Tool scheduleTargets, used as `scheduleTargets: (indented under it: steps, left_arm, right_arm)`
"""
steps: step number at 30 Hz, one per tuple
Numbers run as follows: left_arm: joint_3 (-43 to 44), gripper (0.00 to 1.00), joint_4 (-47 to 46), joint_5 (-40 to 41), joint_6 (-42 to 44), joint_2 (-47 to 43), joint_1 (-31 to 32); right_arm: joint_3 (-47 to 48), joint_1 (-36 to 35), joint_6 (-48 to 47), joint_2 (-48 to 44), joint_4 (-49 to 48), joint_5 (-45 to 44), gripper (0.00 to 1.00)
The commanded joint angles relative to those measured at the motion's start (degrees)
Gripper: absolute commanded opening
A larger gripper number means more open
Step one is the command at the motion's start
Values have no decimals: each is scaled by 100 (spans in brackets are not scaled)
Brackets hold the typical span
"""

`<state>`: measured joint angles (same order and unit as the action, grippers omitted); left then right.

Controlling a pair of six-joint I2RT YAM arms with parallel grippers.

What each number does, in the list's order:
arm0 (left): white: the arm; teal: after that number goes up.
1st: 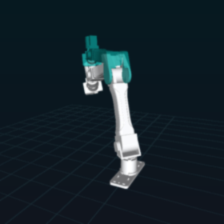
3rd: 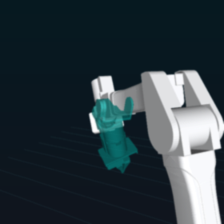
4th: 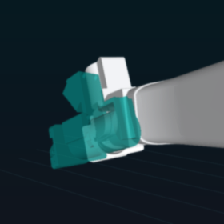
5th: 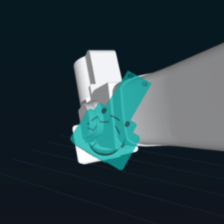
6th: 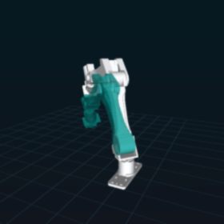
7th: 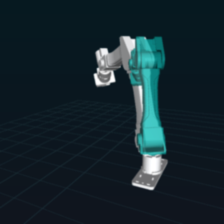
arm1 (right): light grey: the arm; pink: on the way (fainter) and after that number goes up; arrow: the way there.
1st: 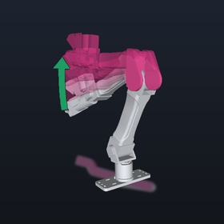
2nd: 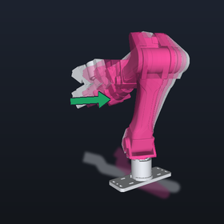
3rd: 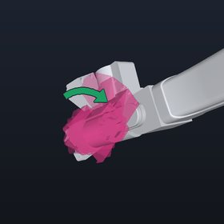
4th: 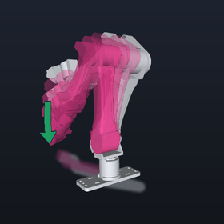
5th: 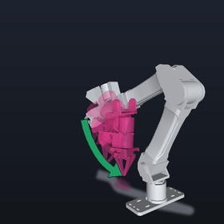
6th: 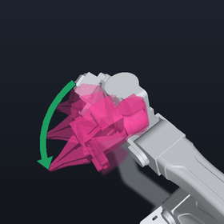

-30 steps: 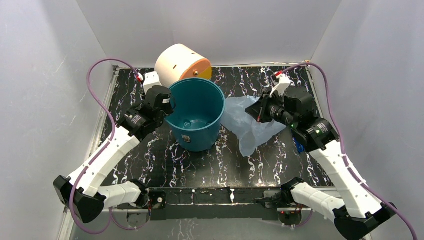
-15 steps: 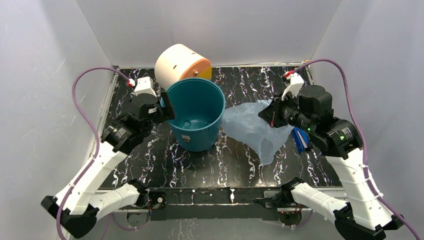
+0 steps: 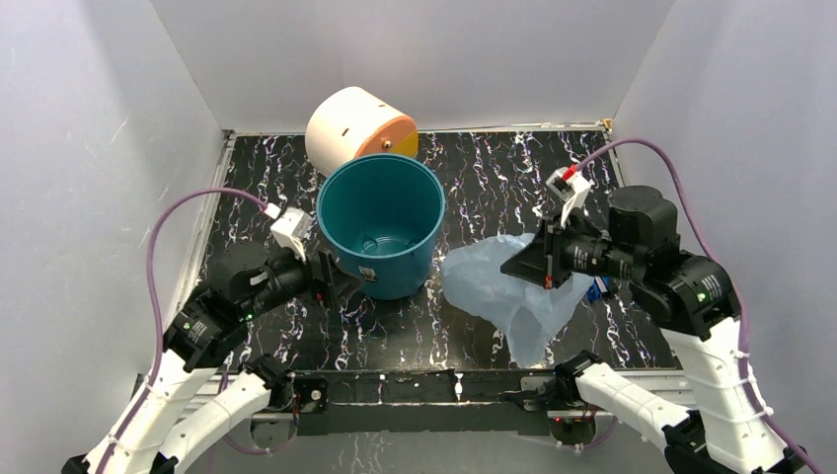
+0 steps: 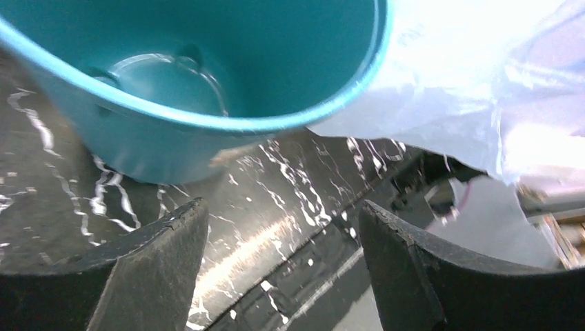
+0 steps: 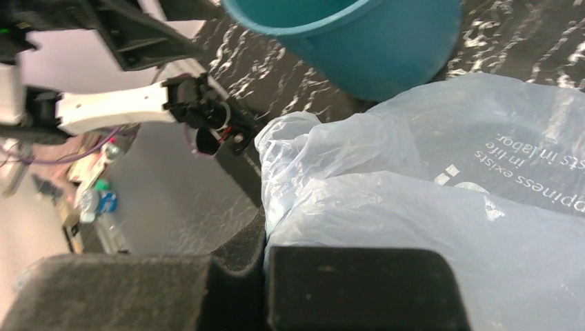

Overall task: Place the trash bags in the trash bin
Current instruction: Place the trash bag in the trash bin.

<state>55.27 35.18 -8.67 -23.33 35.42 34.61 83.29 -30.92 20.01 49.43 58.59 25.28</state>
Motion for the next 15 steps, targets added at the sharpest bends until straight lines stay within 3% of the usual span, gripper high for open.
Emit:
scheduleTargets:
  steps: [1, 7, 15]
  left_arm:
    - [-518, 77, -768, -1755, 80, -116, -16]
    - [-976, 76, -1155, -2077, 334, -184, -16]
    - [-1678, 76, -2138, -2614, 205, -610, -8]
  right_arm:
    - [351, -6, 3, -134, 128, 1041, 0]
    - [859, 0, -104, -48, 96, 2206, 0]
    - [153, -2, 402, -119, -840, 1973, 0]
